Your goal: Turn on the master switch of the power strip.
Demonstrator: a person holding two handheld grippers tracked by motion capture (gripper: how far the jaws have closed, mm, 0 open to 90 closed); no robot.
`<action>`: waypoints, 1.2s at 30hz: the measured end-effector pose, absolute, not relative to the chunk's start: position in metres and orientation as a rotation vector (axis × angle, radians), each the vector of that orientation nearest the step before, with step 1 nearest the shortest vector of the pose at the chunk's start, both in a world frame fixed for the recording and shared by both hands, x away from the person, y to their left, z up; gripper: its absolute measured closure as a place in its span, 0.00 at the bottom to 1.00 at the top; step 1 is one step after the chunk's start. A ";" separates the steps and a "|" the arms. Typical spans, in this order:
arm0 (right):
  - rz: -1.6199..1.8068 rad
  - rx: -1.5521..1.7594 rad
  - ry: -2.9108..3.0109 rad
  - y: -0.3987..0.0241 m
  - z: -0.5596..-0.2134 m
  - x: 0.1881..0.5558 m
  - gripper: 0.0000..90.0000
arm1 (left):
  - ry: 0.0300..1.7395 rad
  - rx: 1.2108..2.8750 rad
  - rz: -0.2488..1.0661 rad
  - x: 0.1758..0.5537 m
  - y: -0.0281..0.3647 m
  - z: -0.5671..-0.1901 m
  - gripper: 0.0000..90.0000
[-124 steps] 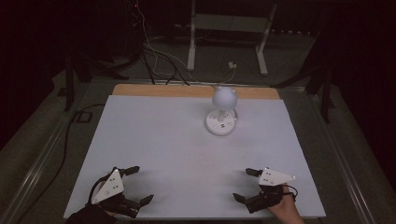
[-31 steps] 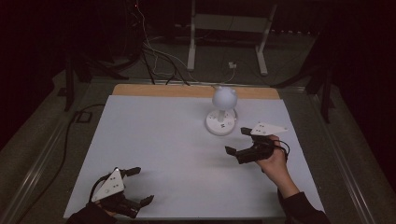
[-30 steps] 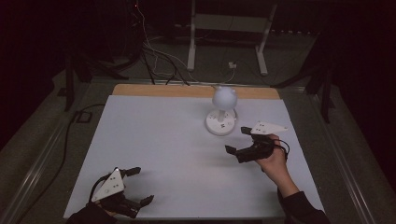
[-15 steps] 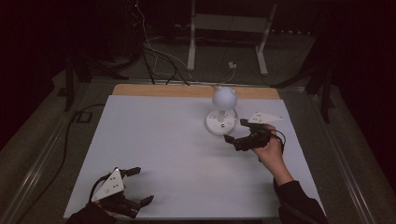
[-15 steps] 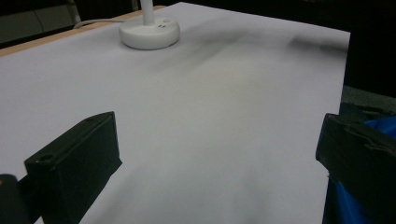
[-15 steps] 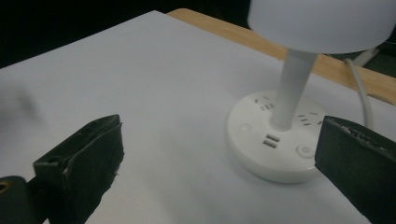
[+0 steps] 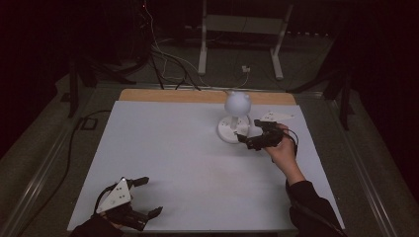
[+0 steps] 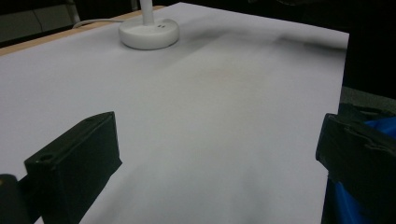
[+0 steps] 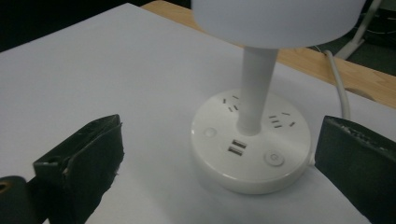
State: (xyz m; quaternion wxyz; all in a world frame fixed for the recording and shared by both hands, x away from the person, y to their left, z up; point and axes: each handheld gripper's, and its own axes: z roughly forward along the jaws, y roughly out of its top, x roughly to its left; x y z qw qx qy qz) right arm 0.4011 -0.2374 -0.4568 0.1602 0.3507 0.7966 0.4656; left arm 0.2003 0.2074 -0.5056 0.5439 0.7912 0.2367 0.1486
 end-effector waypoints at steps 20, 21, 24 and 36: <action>1.265 0.824 2.323 -0.232 -0.474 0.425 0.02 | 0.559 1.883 0.354 0.200 0.207 -0.506 0.00; 1.262 0.821 2.316 -0.232 -0.476 0.426 0.02 | 0.560 1.882 0.353 0.200 0.207 -0.506 0.00; 1.232 0.811 2.315 -0.232 -0.479 0.428 0.02 | 0.560 1.882 0.353 0.200 0.206 -0.506 0.00; 1.123 0.839 2.363 -0.235 -0.497 0.441 0.10 | 0.561 1.881 0.352 0.200 0.207 -0.506 0.00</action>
